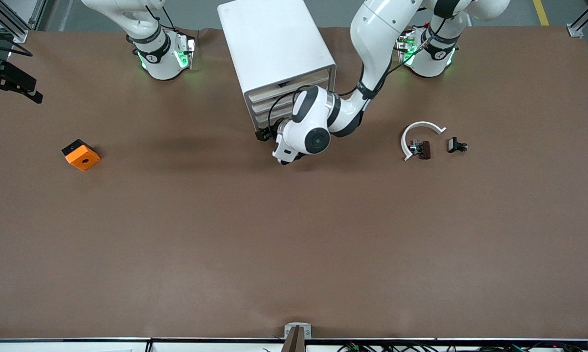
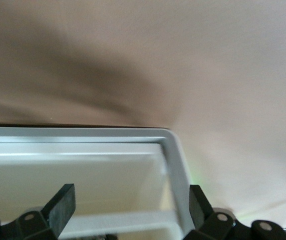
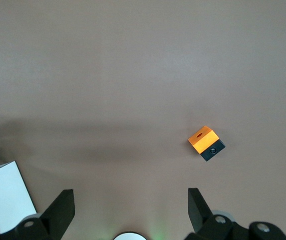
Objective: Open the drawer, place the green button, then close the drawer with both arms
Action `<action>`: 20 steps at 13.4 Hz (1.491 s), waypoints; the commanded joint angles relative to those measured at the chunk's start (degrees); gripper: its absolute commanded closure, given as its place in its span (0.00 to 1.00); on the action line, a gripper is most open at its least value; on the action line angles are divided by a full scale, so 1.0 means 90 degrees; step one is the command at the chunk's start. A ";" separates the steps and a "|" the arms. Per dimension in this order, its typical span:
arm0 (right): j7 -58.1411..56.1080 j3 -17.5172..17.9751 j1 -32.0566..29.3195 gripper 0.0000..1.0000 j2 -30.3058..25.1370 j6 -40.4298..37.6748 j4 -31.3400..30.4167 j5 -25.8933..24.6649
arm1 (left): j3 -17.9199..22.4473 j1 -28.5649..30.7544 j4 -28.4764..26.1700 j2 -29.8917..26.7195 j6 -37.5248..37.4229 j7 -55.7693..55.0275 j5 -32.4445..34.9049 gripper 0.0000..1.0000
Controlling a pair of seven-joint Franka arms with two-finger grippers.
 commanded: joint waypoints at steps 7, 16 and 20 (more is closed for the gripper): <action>-0.0057 0.0031 -0.0035 0.00 -0.0204 0.0124 -0.0177 -0.0114 | 0.1388 0.0064 -0.0145 -0.1484 -0.0004 -0.0079 0.0839 0.00; -0.0067 0.0021 -0.0035 0.00 -0.0273 0.0270 -0.0304 -0.0104 | 0.1673 0.1635 -0.0487 -0.2890 -0.0636 -0.0099 0.3661 0.00; -0.0203 0.0002 -0.0054 0.00 -0.0410 0.0378 -0.0500 -0.0066 | 0.1654 0.2631 -0.0428 -0.3311 -0.1741 -0.0079 0.4337 0.00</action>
